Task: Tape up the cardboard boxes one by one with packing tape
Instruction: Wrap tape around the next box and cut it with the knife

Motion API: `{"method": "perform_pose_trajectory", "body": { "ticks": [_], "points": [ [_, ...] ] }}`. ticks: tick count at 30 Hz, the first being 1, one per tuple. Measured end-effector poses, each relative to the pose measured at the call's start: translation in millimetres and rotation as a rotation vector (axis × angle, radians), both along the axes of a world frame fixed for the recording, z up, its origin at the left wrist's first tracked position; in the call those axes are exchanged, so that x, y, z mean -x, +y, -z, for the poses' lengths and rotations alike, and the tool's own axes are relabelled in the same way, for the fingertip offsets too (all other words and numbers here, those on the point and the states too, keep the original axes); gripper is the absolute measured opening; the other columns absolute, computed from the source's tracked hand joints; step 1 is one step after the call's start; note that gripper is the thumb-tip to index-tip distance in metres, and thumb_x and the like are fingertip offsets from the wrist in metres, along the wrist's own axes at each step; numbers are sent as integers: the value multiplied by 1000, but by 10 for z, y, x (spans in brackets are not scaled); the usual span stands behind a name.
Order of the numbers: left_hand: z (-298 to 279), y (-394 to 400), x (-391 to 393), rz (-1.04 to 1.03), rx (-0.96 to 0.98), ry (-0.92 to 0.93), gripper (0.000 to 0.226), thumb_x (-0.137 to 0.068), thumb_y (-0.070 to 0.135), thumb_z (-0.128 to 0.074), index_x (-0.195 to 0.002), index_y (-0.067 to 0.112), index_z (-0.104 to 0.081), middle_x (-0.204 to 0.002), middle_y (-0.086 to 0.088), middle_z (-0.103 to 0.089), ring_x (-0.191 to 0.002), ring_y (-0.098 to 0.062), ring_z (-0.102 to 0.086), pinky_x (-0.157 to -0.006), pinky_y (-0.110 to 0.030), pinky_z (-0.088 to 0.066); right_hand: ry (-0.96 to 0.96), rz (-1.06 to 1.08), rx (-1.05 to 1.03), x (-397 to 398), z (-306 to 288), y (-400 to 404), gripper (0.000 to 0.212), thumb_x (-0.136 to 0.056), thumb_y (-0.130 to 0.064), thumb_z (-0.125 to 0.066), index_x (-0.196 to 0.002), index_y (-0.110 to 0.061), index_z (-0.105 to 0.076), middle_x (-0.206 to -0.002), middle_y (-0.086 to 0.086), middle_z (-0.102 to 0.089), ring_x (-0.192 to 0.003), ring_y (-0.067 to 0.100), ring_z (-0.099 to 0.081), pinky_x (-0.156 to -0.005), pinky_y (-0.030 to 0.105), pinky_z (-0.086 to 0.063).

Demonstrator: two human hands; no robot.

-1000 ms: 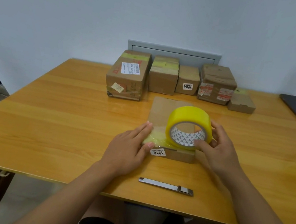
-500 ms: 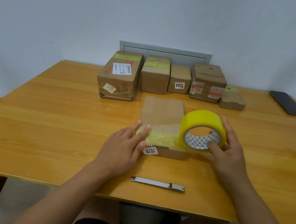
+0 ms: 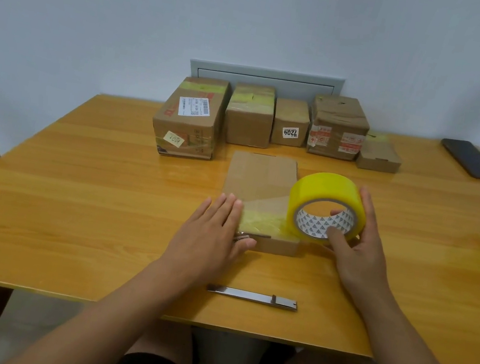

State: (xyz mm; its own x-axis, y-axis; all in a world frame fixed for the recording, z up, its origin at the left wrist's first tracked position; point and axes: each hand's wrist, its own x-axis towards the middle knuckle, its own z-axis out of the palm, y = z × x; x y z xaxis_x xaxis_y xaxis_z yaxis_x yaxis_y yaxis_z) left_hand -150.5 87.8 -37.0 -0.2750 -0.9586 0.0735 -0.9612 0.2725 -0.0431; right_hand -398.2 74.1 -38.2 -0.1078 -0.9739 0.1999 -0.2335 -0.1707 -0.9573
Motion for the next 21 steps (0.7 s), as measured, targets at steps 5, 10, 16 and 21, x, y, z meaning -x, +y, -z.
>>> {"method": "perform_pose_trajectory", "body": {
  "ticks": [5, 10, 16, 21],
  "points": [
    [19, -23, -2, 34, 29, -33, 82, -92, 59, 6, -157, 15, -17, -161, -15, -22, -150, -27, -16, -117, -34, -1, 21, 0, -38, -25, 44, -28, 86, -92, -11, -64, -153, -44, -13, -131, -10, -48, -101, -16, -50, -70, 2, -45],
    [14, -15, -74, 12, 47, -23, 81, -91, 55, 8, -156, 17, -22, -160, -15, -24, -150, -27, -19, -120, -38, -14, -74, -73, -85, -103, 53, -98, 78, -92, -11, -65, -152, -35, -21, -128, -6, -53, -107, 4, -58, -77, 24, -59],
    [-91, 19, -236, 26, 31, 119, 60, -106, 41, -18, -156, 11, -9, -164, -3, 1, -142, -4, 8, -111, -19, 9, -182, -93, -138, -401, 58, -169, 59, -94, -8, -61, -139, -35, -32, -118, -10, -55, -99, 10, -63, -69, 22, -58],
    [-91, 34, -175, 17, -13, 78, 70, -103, 54, -18, -155, 18, 11, -163, -8, 14, -151, -17, 9, -115, -25, 12, -175, -46, -136, -436, 102, -161, 63, -95, -9, -60, -148, -24, -29, -124, -1, -55, -90, 7, -67, -72, 26, -59]
  ]
}}
